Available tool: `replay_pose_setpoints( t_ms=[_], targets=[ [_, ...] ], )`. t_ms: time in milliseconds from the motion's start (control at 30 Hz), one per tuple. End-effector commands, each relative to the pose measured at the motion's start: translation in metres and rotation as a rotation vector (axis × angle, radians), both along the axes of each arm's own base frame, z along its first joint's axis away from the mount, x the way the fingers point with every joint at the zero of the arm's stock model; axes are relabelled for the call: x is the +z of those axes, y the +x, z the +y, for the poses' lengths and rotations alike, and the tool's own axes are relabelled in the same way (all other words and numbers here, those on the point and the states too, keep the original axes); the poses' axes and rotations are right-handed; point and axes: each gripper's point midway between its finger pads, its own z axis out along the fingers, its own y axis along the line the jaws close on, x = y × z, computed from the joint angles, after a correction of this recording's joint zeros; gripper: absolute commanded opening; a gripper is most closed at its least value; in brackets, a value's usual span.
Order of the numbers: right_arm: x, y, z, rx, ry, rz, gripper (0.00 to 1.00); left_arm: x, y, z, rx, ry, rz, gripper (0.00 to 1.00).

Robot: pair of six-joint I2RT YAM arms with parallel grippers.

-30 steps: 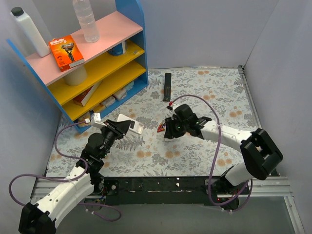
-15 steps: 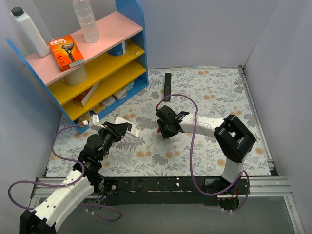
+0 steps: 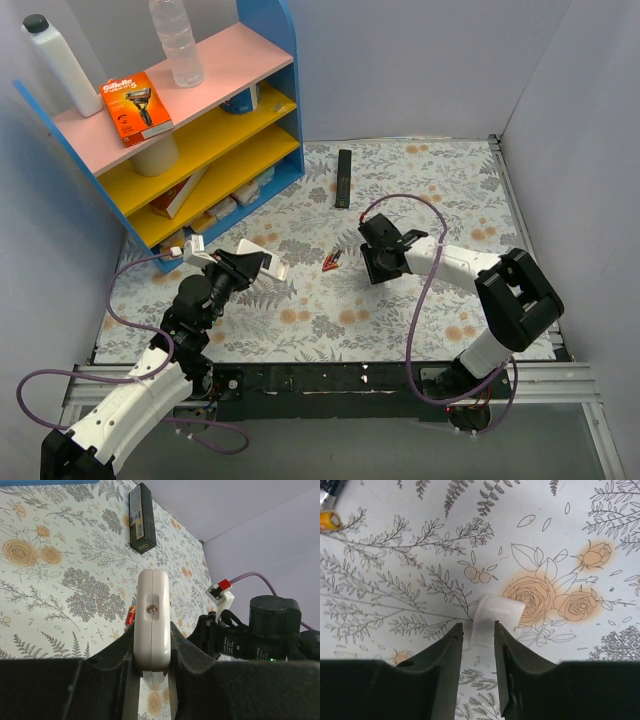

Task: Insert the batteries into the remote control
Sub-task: Move the battery cover to the center of the board, then pick up the battery from the center of the board.

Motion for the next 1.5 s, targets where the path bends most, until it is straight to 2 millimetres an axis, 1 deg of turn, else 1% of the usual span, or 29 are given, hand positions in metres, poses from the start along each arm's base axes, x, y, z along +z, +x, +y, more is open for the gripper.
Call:
replay_pose_setpoints(
  t_ms=[0,67,100,133,167,200,233,267,333,367,433,500,567,600,667,700,767,800,833,867,900,933,967,1000,1167,1200,1233,1267,1467],
  targets=[
    [0.048,0.009,0.014,0.167,0.084,-0.129,0.42,0.008,0.000,-0.003,-0.018,-0.010,-0.033,0.00],
    [0.077,0.016,0.034,0.248,0.174,-0.200,0.56,0.011,-0.001,-0.004,-0.024,-0.014,-0.040,0.00],
    [0.097,0.018,0.040,0.282,0.218,-0.252,0.59,0.011,-0.001,-0.004,-0.025,-0.014,-0.040,0.00],
    [0.109,0.020,0.045,0.336,0.235,-0.293,0.61,0.011,-0.002,-0.005,-0.032,-0.013,-0.040,0.00],
    [0.126,0.024,0.055,0.373,0.284,-0.346,0.63,0.012,-0.002,-0.005,-0.032,-0.013,-0.040,0.00],
    [0.146,0.026,0.057,0.393,0.312,-0.413,0.63,0.011,-0.003,-0.005,-0.032,-0.013,-0.037,0.00],
    [0.155,0.026,0.063,0.439,0.337,-0.449,0.64,0.013,-0.004,-0.005,-0.035,-0.015,-0.041,0.00],
    [0.176,0.029,0.075,0.525,0.383,-0.539,0.64,0.012,-0.004,-0.004,-0.033,-0.018,-0.040,0.00],
    [0.190,0.029,0.078,0.551,0.417,-0.610,0.64,0.012,-0.005,-0.003,-0.030,-0.018,-0.035,0.00],
    [0.198,0.030,0.080,0.566,0.427,-0.643,0.77,0.014,-0.007,-0.002,-0.026,-0.024,-0.039,0.00],
    [0.208,0.030,0.087,0.643,0.428,-0.691,0.92,0.010,-0.008,-0.001,-0.022,-0.027,-0.020,0.00],
    [0.212,0.034,0.095,0.695,0.419,-0.688,0.92,0.009,-0.011,0.002,-0.014,-0.033,-0.008,0.00],
    [0.205,0.034,0.102,0.746,0.409,-0.641,0.93,0.006,-0.014,0.005,-0.004,-0.034,0.010,0.00],
    [0.189,0.037,0.107,0.779,0.384,-0.595,0.93,0.006,-0.014,0.008,0.009,-0.034,0.011,0.00],
    [0.182,0.035,0.113,0.834,0.372,-0.528,0.93,0.004,-0.016,0.011,0.019,-0.035,0.028,0.00],
    [0.165,0.036,0.116,0.874,0.346,-0.485,0.91,0.006,-0.016,0.013,0.032,-0.041,0.025,0.00],
    [0.155,0.034,0.119,0.918,0.334,-0.437,0.85,0.003,-0.018,0.016,0.043,-0.046,0.047,0.00],
    [0.140,0.036,0.120,0.928,0.319,-0.393,0.83,0.004,-0.019,0.017,0.048,-0.051,0.047,0.00],
    [0.135,0.037,0.121,0.952,0.303,-0.382,0.82,0.003,-0.019,0.018,0.054,-0.049,0.051,0.00],
    [0.131,0.037,0.121,0.964,0.294,-0.357,0.76,0.002,-0.019,0.019,0.057,-0.052,0.058,0.00],
    [0.117,0.038,0.121,0.973,0.278,-0.317,0.73,0.003,-0.020,0.019,0.058,-0.053,0.058,0.00],
    [0.112,0.038,0.122,0.986,0.264,-0.301,0.71,0.004,-0.020,0.020,0.061,-0.054,0.057,0.00],
    [0.109,0.038,0.122,0.993,0.251,-0.280,0.65,0.002,-0.020,0.020,0.062,-0.054,0.065,0.00],
    [0.098,0.037,0.124,1.004,0.235,-0.250,0.63,0.003,-0.021,0.020,0.062,-0.055,0.063,0.00],
    [0.072,0.033,0.130,1.046,0.183,-0.183,0.45,0.002,-0.020,0.020,0.061,-0.048,0.074,0.00],
    [0.070,0.033,0.130,1.052,0.177,-0.176,0.44,0.002,-0.020,0.019,0.058,-0.045,0.074,0.00],
    [0.068,0.033,0.131,1.056,0.172,-0.172,0.39,0.003,-0.020,0.020,0.059,-0.044,0.073,0.00],
    [0.061,0.031,0.132,1.065,0.157,-0.157,0.39,0.002,-0.020,0.020,0.059,-0.039,0.076,0.00],
    [0.045,0.029,0.135,1.094,0.105,-0.118,0.39,0.005,-0.019,0.020,0.062,-0.022,0.070,0.00]
  ],
)
